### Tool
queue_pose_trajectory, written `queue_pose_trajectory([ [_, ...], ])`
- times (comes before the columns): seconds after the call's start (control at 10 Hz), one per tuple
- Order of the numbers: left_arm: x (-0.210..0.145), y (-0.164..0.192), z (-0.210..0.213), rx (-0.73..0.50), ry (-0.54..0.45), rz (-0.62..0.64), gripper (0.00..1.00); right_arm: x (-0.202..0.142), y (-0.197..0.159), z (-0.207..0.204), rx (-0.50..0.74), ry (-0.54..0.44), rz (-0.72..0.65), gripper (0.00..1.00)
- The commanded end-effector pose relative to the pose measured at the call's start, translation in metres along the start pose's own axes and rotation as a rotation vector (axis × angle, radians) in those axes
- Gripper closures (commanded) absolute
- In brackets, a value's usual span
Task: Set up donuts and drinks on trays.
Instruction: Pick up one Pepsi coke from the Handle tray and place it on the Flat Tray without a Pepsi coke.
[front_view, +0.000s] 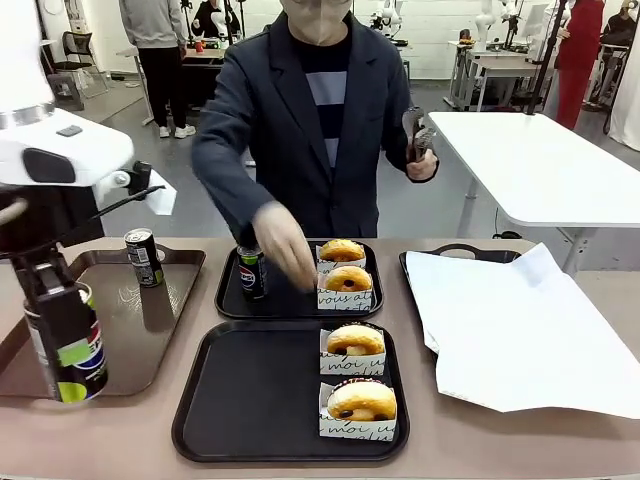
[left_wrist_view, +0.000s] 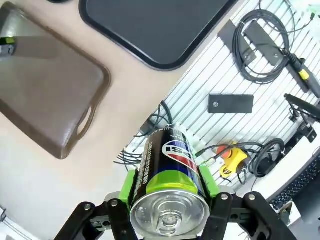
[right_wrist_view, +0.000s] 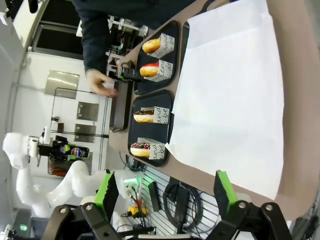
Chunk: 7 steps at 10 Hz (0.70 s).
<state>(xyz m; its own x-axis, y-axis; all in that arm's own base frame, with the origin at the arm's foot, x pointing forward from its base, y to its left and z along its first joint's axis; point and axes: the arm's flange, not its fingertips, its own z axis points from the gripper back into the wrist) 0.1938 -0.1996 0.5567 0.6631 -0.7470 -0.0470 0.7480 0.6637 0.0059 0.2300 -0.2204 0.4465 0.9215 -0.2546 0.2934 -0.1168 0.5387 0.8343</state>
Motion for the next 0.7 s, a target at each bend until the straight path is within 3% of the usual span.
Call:
queue_pose_trajectory([
  [0.0,0.033,0.013,-0.031,0.007,0.023,0.011,0.41,0.001,0.0,-0.001,0.021,-0.015,0.017,0.0],
  [0.6,0.128,0.011,-0.058,-0.006,0.008,-0.02,0.41,0.001,0.0,-0.001,0.021,-0.015,0.017,0.0],
])
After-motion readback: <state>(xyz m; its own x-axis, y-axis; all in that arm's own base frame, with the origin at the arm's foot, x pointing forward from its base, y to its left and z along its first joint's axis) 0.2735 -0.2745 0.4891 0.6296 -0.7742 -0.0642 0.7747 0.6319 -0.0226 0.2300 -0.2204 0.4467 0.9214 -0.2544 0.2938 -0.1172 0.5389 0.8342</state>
